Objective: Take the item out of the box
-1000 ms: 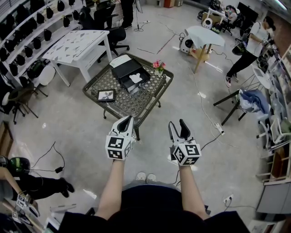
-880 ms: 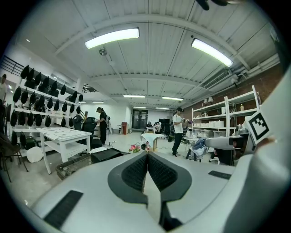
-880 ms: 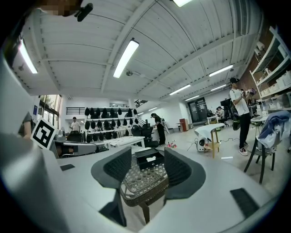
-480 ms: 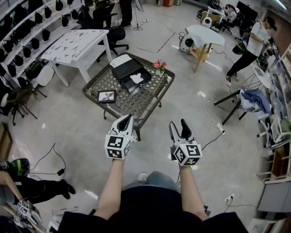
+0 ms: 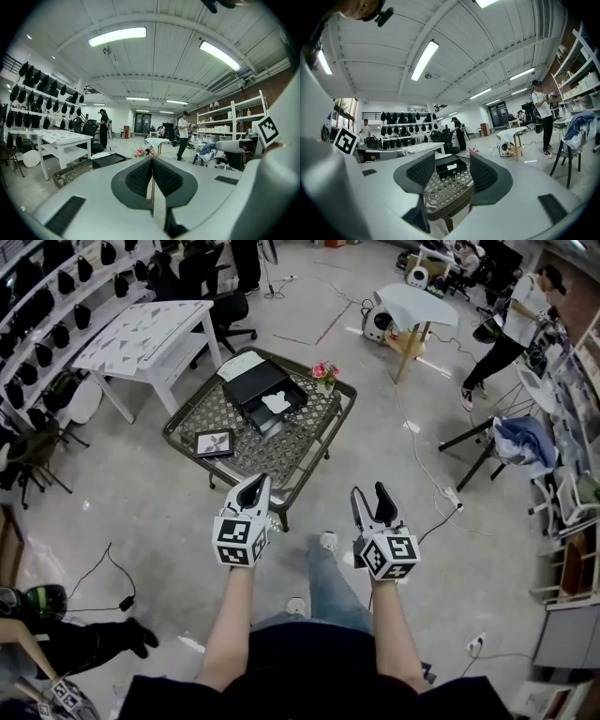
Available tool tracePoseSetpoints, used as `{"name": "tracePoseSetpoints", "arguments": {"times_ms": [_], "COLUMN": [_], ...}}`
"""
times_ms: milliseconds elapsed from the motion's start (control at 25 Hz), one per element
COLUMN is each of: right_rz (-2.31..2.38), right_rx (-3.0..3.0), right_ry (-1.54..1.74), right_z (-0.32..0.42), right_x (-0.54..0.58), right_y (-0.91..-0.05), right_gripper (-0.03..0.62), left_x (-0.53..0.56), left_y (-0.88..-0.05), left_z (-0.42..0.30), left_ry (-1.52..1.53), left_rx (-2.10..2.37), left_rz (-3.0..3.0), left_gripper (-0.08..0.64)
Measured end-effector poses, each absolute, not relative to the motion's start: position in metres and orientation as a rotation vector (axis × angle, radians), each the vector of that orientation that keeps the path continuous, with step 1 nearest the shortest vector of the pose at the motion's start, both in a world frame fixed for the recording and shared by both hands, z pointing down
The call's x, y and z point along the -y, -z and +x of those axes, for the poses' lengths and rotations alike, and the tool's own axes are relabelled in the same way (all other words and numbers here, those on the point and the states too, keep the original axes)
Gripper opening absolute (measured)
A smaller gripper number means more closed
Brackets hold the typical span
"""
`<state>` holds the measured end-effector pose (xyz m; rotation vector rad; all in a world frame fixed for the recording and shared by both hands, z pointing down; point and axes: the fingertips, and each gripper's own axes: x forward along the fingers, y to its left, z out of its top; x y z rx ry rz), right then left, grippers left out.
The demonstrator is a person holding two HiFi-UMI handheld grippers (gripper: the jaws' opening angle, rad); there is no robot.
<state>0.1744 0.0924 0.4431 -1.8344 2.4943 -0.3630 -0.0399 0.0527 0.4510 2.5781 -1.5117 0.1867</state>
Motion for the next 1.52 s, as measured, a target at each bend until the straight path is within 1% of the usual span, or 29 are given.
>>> {"name": "tracePoseSetpoints", "arguments": {"times_ms": [360, 640, 1160, 1320, 1520], "right_rz": [-1.759, -1.602, -1.189, -1.057, -0.945], "right_rx": [-2.539, -2.651, -3.014, -3.090, -3.169], "right_ry": [0.360, 0.381, 0.376, 0.384, 0.398], "right_z": [0.172, 0.165, 0.107, 0.083, 0.053], "right_x": [-0.019, 0.111, 0.323, 0.359, 0.379], "right_y": [-0.451, -0.455, -0.462, -0.470, -0.481], "right_gripper": [0.216, 0.216, 0.216, 0.216, 0.216], "left_x": [0.007, 0.095, 0.245, 0.263, 0.271], "left_y": [-0.461, -0.471, -0.477, -0.478, -0.481], "left_z": [-0.041, -0.050, -0.084, -0.099, -0.115], "left_ry": [-0.184, -0.164, -0.150, -0.134, -0.133], "left_rx": [1.573, 1.734, 2.042, 2.131, 2.178], "left_rz": [2.542, 2.417, 2.078, 1.983, 1.907], "left_gripper": [0.020, 0.020, 0.020, 0.020, 0.020]}}
